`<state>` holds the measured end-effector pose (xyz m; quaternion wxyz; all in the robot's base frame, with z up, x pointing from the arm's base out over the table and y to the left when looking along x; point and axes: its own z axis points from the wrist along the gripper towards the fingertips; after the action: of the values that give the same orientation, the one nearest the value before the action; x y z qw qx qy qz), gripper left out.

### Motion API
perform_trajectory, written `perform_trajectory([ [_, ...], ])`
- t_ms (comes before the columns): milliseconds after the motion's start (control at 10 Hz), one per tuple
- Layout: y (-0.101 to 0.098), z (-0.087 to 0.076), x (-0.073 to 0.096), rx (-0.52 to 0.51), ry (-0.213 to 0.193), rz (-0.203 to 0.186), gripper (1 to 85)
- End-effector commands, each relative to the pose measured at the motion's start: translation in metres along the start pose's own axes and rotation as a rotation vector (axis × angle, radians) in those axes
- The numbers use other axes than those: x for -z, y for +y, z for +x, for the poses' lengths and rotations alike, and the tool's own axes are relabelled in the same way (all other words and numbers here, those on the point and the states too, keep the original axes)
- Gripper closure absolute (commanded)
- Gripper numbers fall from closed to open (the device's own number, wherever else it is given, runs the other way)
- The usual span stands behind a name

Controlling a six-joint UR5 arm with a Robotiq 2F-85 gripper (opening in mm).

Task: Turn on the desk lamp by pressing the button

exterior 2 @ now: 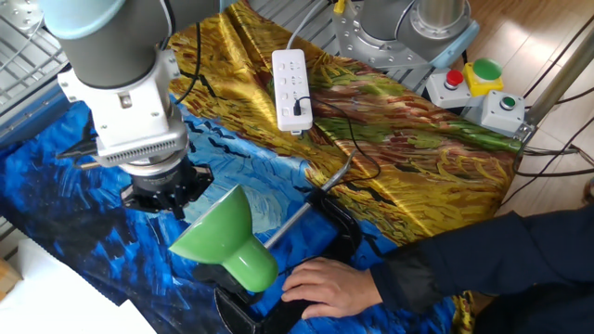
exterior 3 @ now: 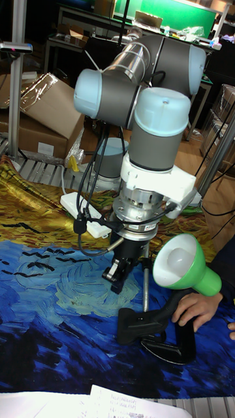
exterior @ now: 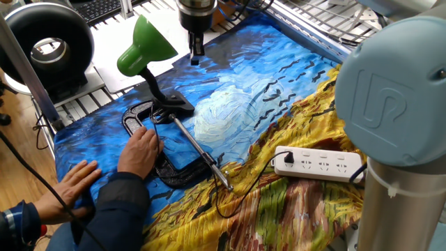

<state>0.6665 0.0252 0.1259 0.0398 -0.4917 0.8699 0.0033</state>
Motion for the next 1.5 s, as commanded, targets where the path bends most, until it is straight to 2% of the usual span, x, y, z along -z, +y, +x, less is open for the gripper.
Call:
perform_trajectory([
  [0,-0.011,0.006,0.001,0.005,0.022,0.042,84.7],
  [100,-0.013,0.002,-0.001,0.012,0.009,0.046,84.7],
  [200,-0.011,-0.006,-0.015,0.025,-0.014,0.034,84.7],
  [400,-0.019,-0.014,-0.041,0.071,-0.040,0.044,84.7],
  [500,-0.018,-0.020,-0.053,0.077,-0.065,0.030,84.7],
  [600,-0.008,-0.027,-0.058,0.059,-0.092,-0.013,84.7],
  [800,0.011,-0.034,-0.056,0.021,-0.123,-0.082,84.7],
  [1000,0.026,-0.046,-0.060,-0.006,-0.157,-0.124,84.7],
  [1400,0.035,-0.055,-0.061,-0.011,-0.188,-0.150,84.7],
])
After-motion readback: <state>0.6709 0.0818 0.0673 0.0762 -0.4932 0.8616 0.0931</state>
